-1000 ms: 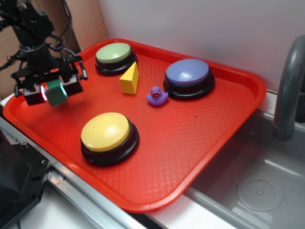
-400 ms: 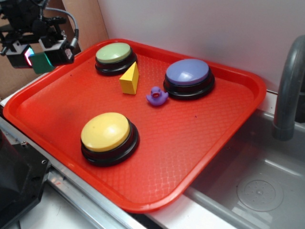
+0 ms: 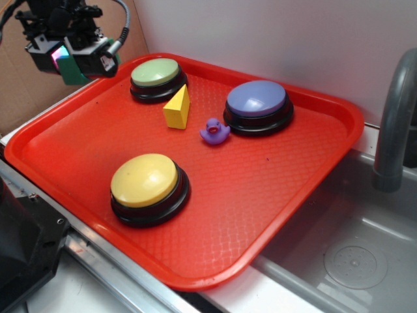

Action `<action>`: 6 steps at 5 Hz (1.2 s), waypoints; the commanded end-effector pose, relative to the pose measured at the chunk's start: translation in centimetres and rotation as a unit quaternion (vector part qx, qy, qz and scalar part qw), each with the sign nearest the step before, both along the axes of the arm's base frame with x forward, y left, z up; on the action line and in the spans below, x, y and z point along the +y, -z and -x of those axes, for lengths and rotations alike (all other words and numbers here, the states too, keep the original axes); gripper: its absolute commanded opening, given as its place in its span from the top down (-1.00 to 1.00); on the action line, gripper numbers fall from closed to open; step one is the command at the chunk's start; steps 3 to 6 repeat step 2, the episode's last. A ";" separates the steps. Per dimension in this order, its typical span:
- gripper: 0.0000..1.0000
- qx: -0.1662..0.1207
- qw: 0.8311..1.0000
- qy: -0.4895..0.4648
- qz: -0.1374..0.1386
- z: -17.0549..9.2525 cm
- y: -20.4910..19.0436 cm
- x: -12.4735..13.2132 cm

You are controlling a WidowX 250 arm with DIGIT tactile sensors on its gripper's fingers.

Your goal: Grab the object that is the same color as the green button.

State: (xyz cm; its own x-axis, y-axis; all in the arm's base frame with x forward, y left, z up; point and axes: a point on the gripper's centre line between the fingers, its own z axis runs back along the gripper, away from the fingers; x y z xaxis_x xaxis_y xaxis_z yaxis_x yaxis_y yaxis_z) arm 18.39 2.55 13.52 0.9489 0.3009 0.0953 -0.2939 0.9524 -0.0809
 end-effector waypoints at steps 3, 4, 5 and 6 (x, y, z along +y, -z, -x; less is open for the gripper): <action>1.00 -0.036 0.999 0.027 -0.010 -0.6 -0.7 -0.4; 1.00 -0.036 0.999 0.027 -0.010 -0.6 -0.7 -0.4; 1.00 -0.036 0.999 0.027 -0.010 -0.6 -0.7 -0.4; 1.00 -0.036 0.999 0.027 -0.010 -0.6 -0.7 -0.4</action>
